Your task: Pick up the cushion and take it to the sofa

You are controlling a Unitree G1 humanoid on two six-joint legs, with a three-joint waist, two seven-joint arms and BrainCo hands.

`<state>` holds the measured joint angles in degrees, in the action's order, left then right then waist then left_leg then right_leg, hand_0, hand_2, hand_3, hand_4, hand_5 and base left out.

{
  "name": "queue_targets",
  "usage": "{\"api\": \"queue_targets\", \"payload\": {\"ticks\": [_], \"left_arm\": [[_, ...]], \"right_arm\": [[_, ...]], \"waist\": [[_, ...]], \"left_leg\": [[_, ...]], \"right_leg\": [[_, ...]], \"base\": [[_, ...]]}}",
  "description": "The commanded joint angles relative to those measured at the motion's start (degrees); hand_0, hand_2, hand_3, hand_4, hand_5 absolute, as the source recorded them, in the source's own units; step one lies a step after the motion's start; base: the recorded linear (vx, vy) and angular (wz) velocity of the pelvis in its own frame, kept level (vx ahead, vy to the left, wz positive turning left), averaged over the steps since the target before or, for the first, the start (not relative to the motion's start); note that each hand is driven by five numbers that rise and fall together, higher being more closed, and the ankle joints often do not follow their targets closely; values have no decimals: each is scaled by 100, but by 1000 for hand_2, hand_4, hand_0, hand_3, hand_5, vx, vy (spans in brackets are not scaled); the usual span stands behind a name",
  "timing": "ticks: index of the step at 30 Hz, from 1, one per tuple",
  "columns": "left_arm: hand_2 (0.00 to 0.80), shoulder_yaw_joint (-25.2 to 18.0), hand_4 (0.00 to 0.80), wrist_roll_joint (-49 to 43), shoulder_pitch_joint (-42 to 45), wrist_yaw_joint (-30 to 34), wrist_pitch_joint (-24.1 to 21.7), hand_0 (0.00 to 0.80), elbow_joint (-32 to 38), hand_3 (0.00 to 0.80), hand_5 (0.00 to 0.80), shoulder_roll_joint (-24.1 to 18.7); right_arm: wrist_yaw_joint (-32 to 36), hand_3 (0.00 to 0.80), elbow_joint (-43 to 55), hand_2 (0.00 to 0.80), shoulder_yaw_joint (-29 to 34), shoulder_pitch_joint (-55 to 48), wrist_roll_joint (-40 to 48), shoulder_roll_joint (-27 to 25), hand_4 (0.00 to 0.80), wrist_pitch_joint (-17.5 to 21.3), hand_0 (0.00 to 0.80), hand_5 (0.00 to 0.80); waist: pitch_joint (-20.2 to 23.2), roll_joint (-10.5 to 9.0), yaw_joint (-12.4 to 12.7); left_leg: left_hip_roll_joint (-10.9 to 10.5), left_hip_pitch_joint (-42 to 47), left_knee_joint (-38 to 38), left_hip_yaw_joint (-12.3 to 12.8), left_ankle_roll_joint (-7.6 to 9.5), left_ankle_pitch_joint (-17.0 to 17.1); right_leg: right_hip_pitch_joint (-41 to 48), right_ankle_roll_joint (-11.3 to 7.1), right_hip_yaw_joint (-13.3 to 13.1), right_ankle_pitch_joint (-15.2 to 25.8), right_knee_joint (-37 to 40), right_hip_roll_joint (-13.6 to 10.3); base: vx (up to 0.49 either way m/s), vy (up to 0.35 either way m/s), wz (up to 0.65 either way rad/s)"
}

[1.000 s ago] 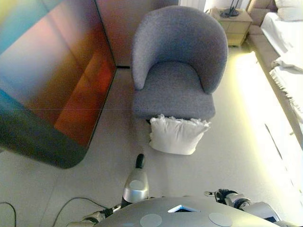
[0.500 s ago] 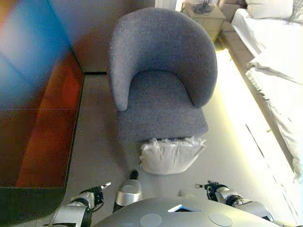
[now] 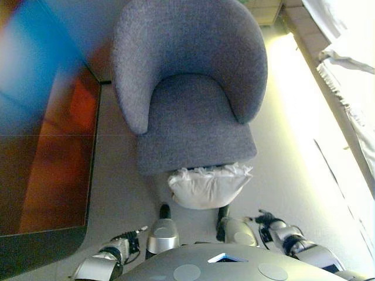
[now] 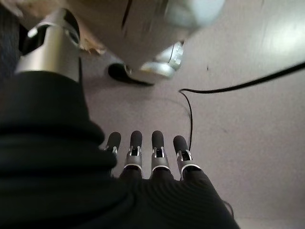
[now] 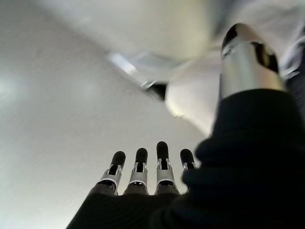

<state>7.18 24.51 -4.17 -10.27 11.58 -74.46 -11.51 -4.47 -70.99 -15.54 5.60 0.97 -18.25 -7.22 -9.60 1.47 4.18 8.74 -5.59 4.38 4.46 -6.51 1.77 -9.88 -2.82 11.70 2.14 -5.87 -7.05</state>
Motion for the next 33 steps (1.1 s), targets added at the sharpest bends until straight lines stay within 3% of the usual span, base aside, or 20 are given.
{"api": "queue_targets", "payload": {"ticks": [1, 7, 12, 16, 18, 24, 33], "left_arm": [[0, -54, 0, 252, -516, -279, -410, 0, -34, 0, 0, -232], [0, 379, 0, 41, -821, -191, -1101, 0, 186, 0, 0, -244], [0, 809, 0, 230, -1448, -83, -1308, 0, 512, 0, 0, -292], [0, 1034, 0, 296, -1936, -516, -1271, 0, 707, 0, 0, -347], [0, 1111, 0, 281, -2133, -695, -1406, 0, 795, 0, 0, -382], [0, 1409, 0, 229, -2609, -983, -1733, 0, 960, 0, 0, -430], [0, 1680, 0, 330, -3396, -990, -2603, 0, 1130, 0, 0, -591]], "right_arm": [[-212, 0, 13, 0, -203, 585, 159, 62, 0, 35, 0, 0], [-778, 0, 77, 0, -416, 1072, 371, -23, 0, 204, 0, 0], [-1675, 0, 278, 0, -480, 1796, 712, -79, 0, 368, 0, 0], [-2342, 0, 496, 0, -769, 2341, -82, -174, 0, 208, 0, 0], [-2836, 0, 600, 0, -855, 2565, 39, -289, 0, 153, 0, 0], [-3151, 0, 801, 0, -890, 3159, -104, -656, 0, 107, 0, 0], [-3734, 0, 991, 0, -1092, 3956, -84, -835, 0, 273, 0, 0]], "waist": [[-509, -209, 100], [-921, -44, 79], [-1430, 30, 0], [-1809, 38, -70], [-2004, 34, -106], [-2019, 25, -171], [-2019, -79, -269]], "left_leg": [[-332, -592, 587, -229, 176, -204], [-423, -1125, 612, -419, 227, -129], [-505, -2039, 997, -416, 290, -95], [-539, -2675, 1137, -398, 341, 15], [-543, -3022, 1261, -391, 357, 63], [-560, -4069, 1560, -468, 400, 83], [-513, -5415, 1957, -617, 377, 26]], "right_leg": [[59, -217, 43, -229, -245, -524], [-789, -149, 49, -272, -667, -506], [-1834, -150, -50, -281, -1257, -443], [-2450, -139, -112, -237, -1464, -336], [-2740, -145, -134, -205, -1582, -327], [-3734, -162, -277, -134, -1770, -314], [-4995, -134, -485, -44, -2023, -273]], "base": [[-199, -14, 10], [-130, 33, 12], [-161, 41, 5], [-127, 4, -2], [-123, -21, -3], [-69, -13, -1], [-17, -14, -3]]}}
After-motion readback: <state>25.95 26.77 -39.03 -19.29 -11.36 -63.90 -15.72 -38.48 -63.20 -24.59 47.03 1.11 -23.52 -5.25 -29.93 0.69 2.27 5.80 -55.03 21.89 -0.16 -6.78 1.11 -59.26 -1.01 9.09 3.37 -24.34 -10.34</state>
